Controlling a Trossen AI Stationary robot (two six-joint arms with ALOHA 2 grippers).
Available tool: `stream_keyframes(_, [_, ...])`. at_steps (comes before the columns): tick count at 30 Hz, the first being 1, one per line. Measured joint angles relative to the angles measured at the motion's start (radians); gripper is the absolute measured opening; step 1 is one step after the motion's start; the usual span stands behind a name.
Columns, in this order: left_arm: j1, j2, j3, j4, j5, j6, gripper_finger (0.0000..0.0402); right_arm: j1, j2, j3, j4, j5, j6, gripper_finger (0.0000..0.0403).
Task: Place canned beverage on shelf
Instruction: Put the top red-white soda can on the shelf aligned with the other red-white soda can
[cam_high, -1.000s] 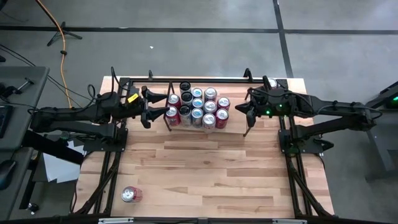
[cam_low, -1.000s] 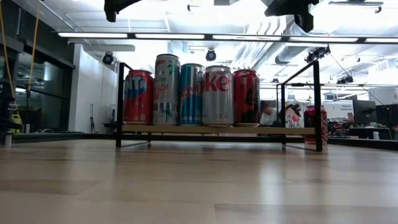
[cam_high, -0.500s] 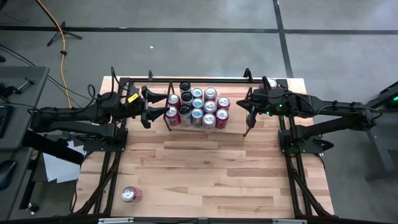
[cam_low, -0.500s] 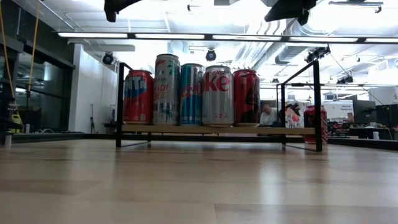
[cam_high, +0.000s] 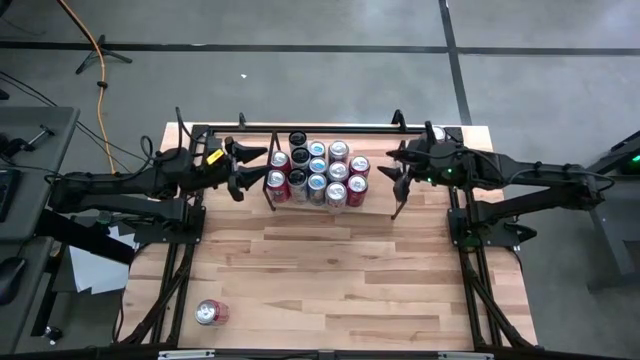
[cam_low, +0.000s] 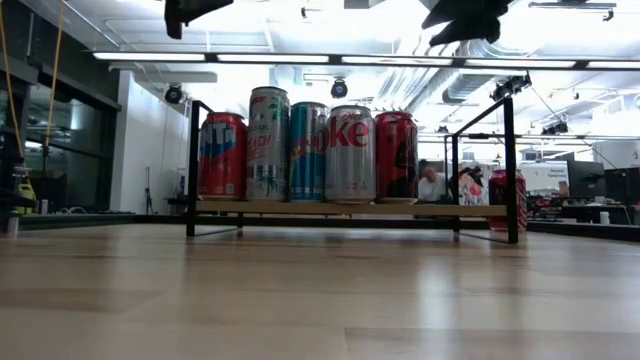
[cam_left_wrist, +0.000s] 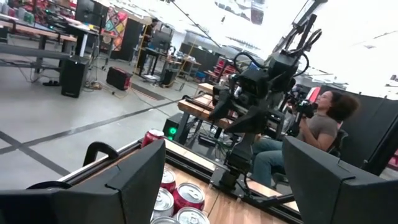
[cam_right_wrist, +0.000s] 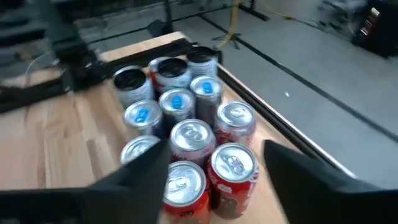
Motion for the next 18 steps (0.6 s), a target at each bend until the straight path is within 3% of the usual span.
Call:
stream_keyframes(5, [0.0,-0.001,0.0,0.001,0.0,0.0,0.0275,0.0,0.01,0.0,-0.006,0.051,0.078,0.0357])
stream_keyframes(7, [0.0,-0.002,0.0,0.002,0.0,0.001,0.0275,0.0,0.017,0.0,-0.006,0.049,0.072,0.0388])
stream_keyframes(18, [0.0,-0.006,0.0,0.007,0.001,-0.027,0.0275,0.0,0.026,0.0,0.0,0.048,0.117,0.0366])
